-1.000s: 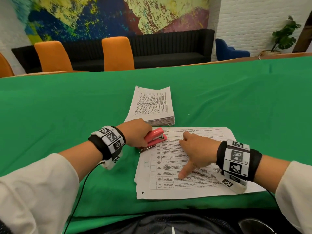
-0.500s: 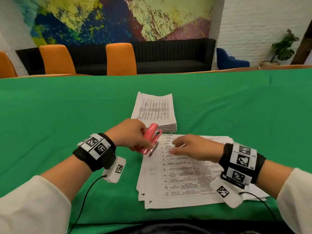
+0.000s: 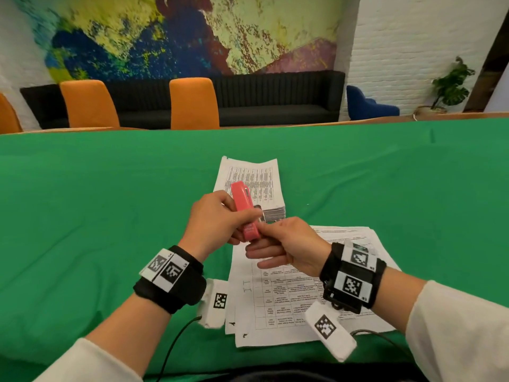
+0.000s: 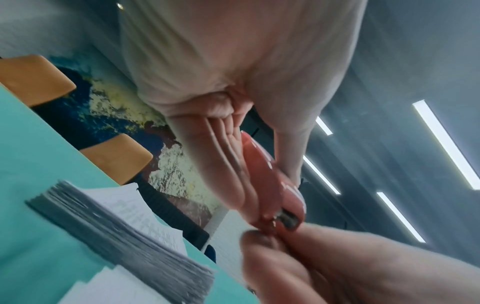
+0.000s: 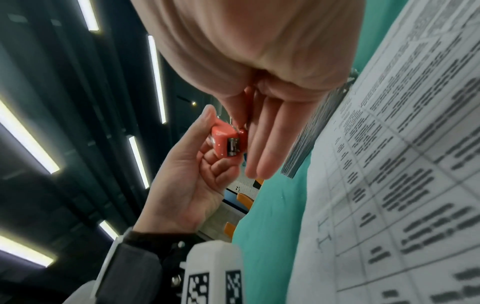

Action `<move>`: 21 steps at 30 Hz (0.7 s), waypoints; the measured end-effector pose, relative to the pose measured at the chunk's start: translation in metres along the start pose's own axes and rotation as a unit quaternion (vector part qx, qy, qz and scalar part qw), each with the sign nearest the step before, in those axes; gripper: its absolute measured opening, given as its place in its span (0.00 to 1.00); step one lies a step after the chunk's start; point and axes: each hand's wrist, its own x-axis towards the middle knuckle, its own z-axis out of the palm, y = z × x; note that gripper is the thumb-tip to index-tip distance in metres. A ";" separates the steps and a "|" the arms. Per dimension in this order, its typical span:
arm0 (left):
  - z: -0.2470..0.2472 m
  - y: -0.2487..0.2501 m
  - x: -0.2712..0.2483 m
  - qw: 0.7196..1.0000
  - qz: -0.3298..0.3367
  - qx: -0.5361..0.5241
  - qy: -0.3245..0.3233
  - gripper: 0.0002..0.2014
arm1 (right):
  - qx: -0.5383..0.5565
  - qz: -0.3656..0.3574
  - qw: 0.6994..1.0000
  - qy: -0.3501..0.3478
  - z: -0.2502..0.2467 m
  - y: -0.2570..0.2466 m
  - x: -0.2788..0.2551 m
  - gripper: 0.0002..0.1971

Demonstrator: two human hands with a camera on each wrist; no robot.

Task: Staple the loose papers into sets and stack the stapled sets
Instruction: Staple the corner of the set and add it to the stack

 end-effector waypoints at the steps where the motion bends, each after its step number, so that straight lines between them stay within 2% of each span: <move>1: -0.003 0.000 0.001 1.000 0.002 -0.007 0.014 0.24 | -0.011 0.003 1.000 -0.002 -0.002 0.001 -0.002 0.17; 4: -0.027 0.001 0.007 0.999 -0.012 0.001 0.033 0.24 | -0.036 0.032 0.997 -0.054 -0.019 0.004 -0.019 0.15; 7: -0.056 -0.012 0.010 0.994 -0.051 0.095 -0.024 0.22 | -0.043 0.029 0.995 -0.085 -0.054 0.006 -0.053 0.13; 12: -0.071 -0.061 0.005 0.951 -0.117 0.262 -0.111 0.19 | -0.023 -0.004 0.999 0.027 -0.129 0.003 -0.133 0.16; 14: -0.071 -0.079 0.004 0.939 -0.137 0.287 -0.131 0.19 | -0.029 0.008 0.998 0.064 -0.161 0.012 -0.171 0.23; 16: -0.073 -0.091 0.002 0.938 -0.156 0.285 -0.118 0.23 | -0.035 0.051 0.995 0.073 -0.190 0.030 -0.206 0.28; 18: -0.077 -0.118 0.006 0.940 -0.180 0.264 -0.119 0.33 | -0.051 0.121 0.989 0.065 -0.218 0.058 -0.231 0.29; 20: -0.086 -0.161 0.022 0.948 -0.204 0.222 -0.102 0.42 | -0.108 0.206 0.972 0.031 -0.242 0.091 -0.243 0.26; 21: -0.096 -0.201 0.041 0.948 -0.209 0.212 -0.107 0.44 | -0.140 0.244 0.960 0.013 -0.252 0.108 -0.242 0.23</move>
